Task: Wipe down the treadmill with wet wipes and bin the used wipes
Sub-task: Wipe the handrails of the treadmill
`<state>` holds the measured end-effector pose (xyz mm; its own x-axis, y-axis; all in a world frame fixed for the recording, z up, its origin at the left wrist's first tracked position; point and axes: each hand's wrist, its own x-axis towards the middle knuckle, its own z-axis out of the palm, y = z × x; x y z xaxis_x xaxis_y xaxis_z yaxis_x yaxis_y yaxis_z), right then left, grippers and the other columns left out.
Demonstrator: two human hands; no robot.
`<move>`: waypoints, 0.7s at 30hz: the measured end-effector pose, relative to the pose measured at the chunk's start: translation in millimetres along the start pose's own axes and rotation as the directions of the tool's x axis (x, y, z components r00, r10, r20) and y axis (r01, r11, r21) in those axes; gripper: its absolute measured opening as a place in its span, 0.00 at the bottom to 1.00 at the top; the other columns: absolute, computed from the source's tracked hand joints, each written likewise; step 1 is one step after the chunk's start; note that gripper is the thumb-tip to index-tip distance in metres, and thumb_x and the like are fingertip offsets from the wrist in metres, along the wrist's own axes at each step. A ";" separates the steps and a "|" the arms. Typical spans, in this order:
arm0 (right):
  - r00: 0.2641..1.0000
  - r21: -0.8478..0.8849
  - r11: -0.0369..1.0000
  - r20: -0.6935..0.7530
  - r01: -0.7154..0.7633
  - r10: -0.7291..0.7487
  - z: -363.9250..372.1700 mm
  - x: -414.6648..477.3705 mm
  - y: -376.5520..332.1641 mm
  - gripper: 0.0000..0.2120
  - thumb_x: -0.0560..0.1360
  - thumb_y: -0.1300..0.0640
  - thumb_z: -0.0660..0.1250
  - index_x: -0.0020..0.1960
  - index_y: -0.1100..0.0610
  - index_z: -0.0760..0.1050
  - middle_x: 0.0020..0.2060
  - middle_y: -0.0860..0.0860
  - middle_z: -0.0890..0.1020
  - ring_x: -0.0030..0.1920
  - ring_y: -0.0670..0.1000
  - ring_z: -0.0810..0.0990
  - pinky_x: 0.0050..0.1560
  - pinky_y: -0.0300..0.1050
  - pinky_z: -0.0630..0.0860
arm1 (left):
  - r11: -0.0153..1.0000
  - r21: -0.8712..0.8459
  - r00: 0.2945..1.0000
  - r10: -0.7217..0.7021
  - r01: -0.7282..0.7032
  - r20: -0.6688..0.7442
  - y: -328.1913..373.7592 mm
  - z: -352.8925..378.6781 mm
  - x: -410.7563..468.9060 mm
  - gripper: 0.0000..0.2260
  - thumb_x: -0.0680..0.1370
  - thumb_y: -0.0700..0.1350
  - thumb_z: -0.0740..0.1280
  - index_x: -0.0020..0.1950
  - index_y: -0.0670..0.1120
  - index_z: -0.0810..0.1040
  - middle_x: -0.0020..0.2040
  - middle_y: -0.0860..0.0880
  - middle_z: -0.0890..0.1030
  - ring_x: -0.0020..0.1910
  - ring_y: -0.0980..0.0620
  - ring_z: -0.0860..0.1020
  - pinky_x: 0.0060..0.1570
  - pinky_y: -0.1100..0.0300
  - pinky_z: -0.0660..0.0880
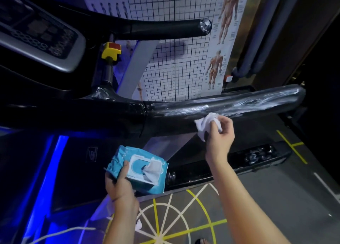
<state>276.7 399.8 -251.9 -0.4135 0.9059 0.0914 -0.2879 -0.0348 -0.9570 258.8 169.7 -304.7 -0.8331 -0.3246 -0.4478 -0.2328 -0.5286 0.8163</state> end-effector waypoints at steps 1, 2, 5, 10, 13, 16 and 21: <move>1.000 -0.024 1.000 0.024 0.019 -0.019 -0.8 -3.2 -3.0 0.10 0.75 0.72 0.64 0.50 0.59 0.76 0.41 0.45 0.80 0.40 0.39 0.77 0.43 0.33 0.74 | 1.000 -0.010 1.000 -0.004 0.004 0.000 -0.4 2.7 -1.4 0.12 0.80 0.38 0.73 0.54 0.56 0.80 0.55 0.50 0.85 0.56 0.45 0.84 0.59 0.40 0.80; 0.997 -0.054 0.997 0.068 0.047 -0.043 0.7 -8.9 -4.2 0.11 0.75 0.73 0.65 0.50 0.59 0.77 0.42 0.45 0.81 0.42 0.39 0.78 0.45 0.33 0.74 | 1.000 -0.017 1.000 -0.008 0.007 -0.003 -2.0 4.6 -1.8 0.12 0.79 0.39 0.74 0.55 0.56 0.81 0.57 0.49 0.85 0.57 0.43 0.84 0.62 0.36 0.79; 0.960 -0.170 0.968 0.244 0.184 -0.139 12.7 -31.3 4.4 0.14 0.74 0.68 0.67 0.55 0.53 0.79 0.51 0.47 0.82 0.53 0.43 0.81 0.54 0.38 0.75 | 1.000 -0.024 1.000 -0.008 0.008 0.018 -6.4 9.4 -3.7 0.12 0.79 0.39 0.74 0.55 0.56 0.81 0.59 0.47 0.85 0.58 0.42 0.84 0.64 0.33 0.77; 0.804 -0.353 0.778 0.512 0.519 -0.304 31.3 -39.1 24.8 0.24 0.75 0.63 0.71 0.69 0.59 0.72 0.62 0.54 0.68 0.62 0.49 0.72 0.65 0.38 0.70 | 0.999 -0.038 1.000 -0.019 0.019 -0.003 -16.3 11.0 -3.2 0.12 0.78 0.40 0.76 0.54 0.56 0.81 0.63 0.43 0.84 0.61 0.39 0.83 0.64 0.29 0.76; 0.725 -0.389 0.685 0.621 0.616 -0.299 22.9 -19.6 31.2 0.25 0.75 0.67 0.68 0.70 0.56 0.72 0.63 0.49 0.69 0.63 0.43 0.70 0.68 0.35 0.68 | 1.000 -0.021 1.000 -0.017 0.017 0.010 -18.9 10.4 -6.6 0.13 0.79 0.40 0.75 0.55 0.57 0.81 0.63 0.44 0.84 0.61 0.40 0.83 0.63 0.30 0.77; 0.698 -0.428 0.626 0.662 0.651 -0.273 6.0 3.8 25.0 0.14 0.82 0.57 0.60 0.65 0.53 0.77 0.55 0.34 0.69 0.56 0.23 0.66 0.59 0.22 0.63 | 0.999 -0.036 1.000 -0.024 0.024 0.013 -18.7 9.2 -7.1 0.15 0.78 0.41 0.76 0.60 0.57 0.81 0.64 0.44 0.84 0.60 0.39 0.83 0.62 0.28 0.77; 0.741 -0.542 0.510 0.423 0.668 -0.521 -28.7 57.2 16.6 0.17 0.74 0.67 0.69 0.61 0.56 0.82 0.49 0.52 0.78 0.49 0.48 0.74 0.52 0.47 0.74 | 0.998 -0.059 1.000 0.024 -0.023 0.016 -19.2 12.1 -10.5 0.18 0.80 0.38 0.74 0.67 0.51 0.77 0.65 0.42 0.83 0.62 0.39 0.82 0.64 0.37 0.78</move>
<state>273.1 463.2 -270.5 -0.5219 0.5114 0.6827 0.0451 0.8157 -0.5767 266.0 192.8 -311.3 -0.8464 -0.3249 -0.4219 -0.1835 -0.5658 0.8038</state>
